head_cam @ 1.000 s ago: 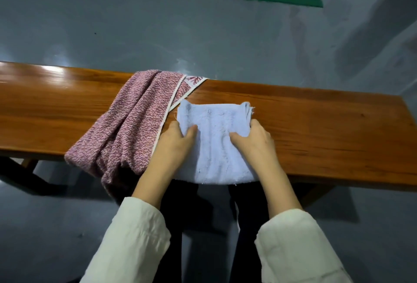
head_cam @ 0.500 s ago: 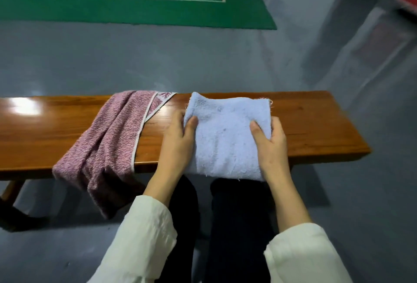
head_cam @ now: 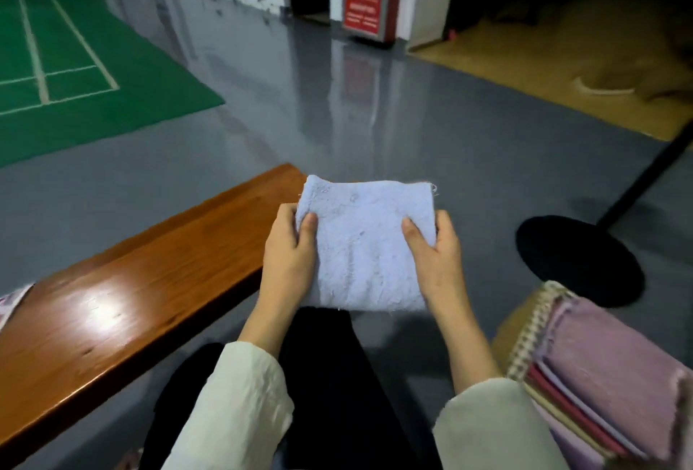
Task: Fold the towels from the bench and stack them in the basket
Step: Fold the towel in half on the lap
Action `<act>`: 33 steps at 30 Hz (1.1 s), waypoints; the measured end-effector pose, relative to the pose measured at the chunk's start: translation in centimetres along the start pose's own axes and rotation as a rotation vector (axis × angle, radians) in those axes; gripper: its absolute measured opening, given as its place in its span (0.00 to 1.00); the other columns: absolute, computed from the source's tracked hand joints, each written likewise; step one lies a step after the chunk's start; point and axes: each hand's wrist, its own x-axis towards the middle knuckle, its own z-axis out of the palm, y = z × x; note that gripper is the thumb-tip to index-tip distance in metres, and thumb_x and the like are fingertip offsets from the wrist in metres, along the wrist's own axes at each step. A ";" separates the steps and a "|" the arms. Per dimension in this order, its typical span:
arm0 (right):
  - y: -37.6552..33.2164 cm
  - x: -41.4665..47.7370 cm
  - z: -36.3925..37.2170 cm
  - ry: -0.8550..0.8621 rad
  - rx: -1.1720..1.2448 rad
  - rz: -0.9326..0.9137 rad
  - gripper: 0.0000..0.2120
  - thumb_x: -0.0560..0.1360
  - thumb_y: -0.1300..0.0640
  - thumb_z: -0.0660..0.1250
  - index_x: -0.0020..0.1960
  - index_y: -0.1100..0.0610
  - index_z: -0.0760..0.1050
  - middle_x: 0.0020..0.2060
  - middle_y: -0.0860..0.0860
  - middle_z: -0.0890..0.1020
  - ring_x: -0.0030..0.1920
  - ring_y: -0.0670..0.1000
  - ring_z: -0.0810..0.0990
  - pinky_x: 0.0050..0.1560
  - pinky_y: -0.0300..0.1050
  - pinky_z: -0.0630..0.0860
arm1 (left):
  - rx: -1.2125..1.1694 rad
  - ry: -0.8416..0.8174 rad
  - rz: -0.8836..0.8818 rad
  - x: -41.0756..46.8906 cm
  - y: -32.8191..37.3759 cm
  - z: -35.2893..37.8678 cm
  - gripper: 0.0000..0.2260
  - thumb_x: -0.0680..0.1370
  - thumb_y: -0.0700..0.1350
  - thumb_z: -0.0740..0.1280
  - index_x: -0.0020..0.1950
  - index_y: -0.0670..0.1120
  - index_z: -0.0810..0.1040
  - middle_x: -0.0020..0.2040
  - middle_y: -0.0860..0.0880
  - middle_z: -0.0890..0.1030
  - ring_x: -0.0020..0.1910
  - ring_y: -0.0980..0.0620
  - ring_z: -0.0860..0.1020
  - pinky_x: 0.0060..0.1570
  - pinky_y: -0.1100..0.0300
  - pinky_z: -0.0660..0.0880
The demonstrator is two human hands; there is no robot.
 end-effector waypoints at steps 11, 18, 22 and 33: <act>3.9 -4.7 -19.5 0.462 -0.037 0.177 0.06 0.79 0.56 0.62 0.49 0.45 0.72 0.45 0.42 0.80 0.47 0.45 0.79 0.52 0.49 0.76 | -0.087 -0.557 0.081 -5.7 7.2 17.2 0.06 0.81 0.49 0.60 0.49 0.48 0.70 0.42 0.54 0.77 0.37 0.60 0.74 0.32 0.72 0.68; 8.8 -12.9 -26.7 0.701 -0.147 0.416 0.28 0.75 0.40 0.61 0.70 0.53 0.65 0.66 0.51 0.74 0.67 0.55 0.71 0.67 0.54 0.68 | 0.160 -1.001 0.218 -12.6 5.9 25.1 0.10 0.80 0.51 0.62 0.47 0.46 0.67 0.37 0.46 0.77 0.40 0.44 0.76 0.37 0.53 0.68; 10.6 -16.5 -28.1 0.741 -0.151 0.516 0.25 0.81 0.49 0.59 0.75 0.50 0.58 0.68 0.48 0.69 0.65 0.46 0.68 0.60 0.38 0.60 | 0.214 -1.044 0.275 -16.9 3.9 27.4 0.08 0.81 0.51 0.60 0.50 0.47 0.67 0.39 0.44 0.76 0.44 0.39 0.76 0.37 0.52 0.68; 15.4 -18.7 -28.6 0.637 -0.253 0.639 0.25 0.82 0.52 0.57 0.76 0.51 0.55 0.73 0.53 0.65 0.72 0.54 0.64 0.70 0.47 0.61 | 0.441 -1.148 0.200 -20.1 0.1 29.9 0.16 0.81 0.50 0.60 0.66 0.44 0.67 0.63 0.40 0.74 0.58 0.37 0.74 0.50 0.48 0.71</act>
